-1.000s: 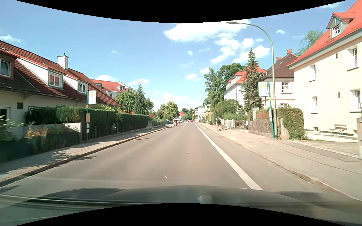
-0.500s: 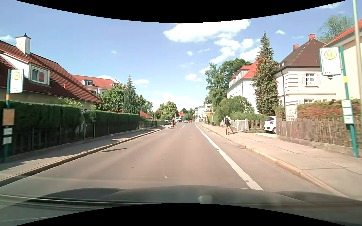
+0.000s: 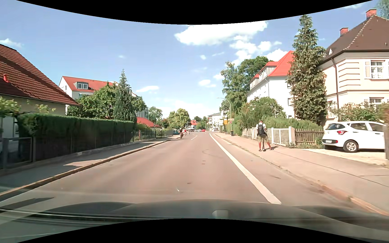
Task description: Follow the waypoints while adhering to traffic rules and regulations
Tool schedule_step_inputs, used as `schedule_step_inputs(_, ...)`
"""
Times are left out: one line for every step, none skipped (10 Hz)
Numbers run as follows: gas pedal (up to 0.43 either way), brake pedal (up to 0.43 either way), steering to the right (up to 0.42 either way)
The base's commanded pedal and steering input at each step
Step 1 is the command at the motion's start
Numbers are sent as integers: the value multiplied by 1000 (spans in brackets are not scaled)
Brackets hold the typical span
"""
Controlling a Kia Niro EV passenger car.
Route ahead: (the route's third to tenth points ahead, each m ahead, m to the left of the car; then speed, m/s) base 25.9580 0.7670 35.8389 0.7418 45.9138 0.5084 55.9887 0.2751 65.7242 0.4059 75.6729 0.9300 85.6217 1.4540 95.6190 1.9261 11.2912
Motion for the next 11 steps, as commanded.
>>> schedule_step_inputs(0, 6, -2)
schedule_step_inputs(0, 6, -1)
schedule_step_inputs(0, 6, -1)
schedule_step_inputs(0, 6, -1)
schedule_step_inputs(0, 6, -1)
schedule_step_inputs(0, 6, -1)
schedule_step_inputs(0, 6, -1)
schedule_step_inputs(0, 6, -1)
schedule_step_inputs(0, 6, -1)
schedule_step_inputs(0, 6, -1)
schedule_step_inputs(0, 24, -1)
